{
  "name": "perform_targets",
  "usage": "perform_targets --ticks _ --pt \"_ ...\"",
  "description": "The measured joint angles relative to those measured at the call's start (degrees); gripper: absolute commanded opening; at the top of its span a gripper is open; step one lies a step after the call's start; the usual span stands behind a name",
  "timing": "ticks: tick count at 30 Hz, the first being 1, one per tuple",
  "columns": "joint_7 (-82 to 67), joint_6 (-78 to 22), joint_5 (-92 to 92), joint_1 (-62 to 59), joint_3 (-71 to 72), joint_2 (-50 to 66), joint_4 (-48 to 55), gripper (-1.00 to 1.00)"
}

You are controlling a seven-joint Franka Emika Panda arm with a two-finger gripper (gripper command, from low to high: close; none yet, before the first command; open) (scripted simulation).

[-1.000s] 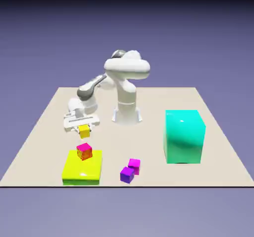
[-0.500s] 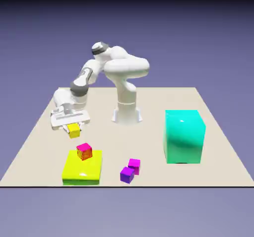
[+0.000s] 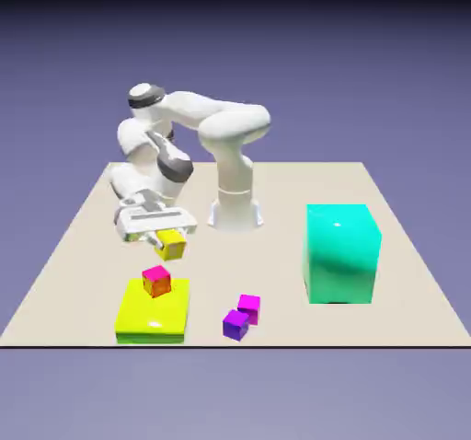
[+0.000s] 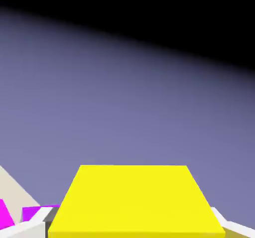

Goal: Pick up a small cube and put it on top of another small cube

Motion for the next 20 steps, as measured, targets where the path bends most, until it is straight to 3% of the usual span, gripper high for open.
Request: perform_targets --ticks 5,12,13,20 --pt "-5.89 3.38 4.41 9.01 -10.28 -4.92 -0.05 -1.0" --pt "-6.68 10.14 4.34 19.44 -12.25 -9.03 5.03 -1.0" --pt "-6.73 11.17 4.28 21.0 -12.44 -9.61 5.79 1.0" --pt "-6.39 4.37 4.69 10.63 -11.16 -5.75 0.75 1.0"
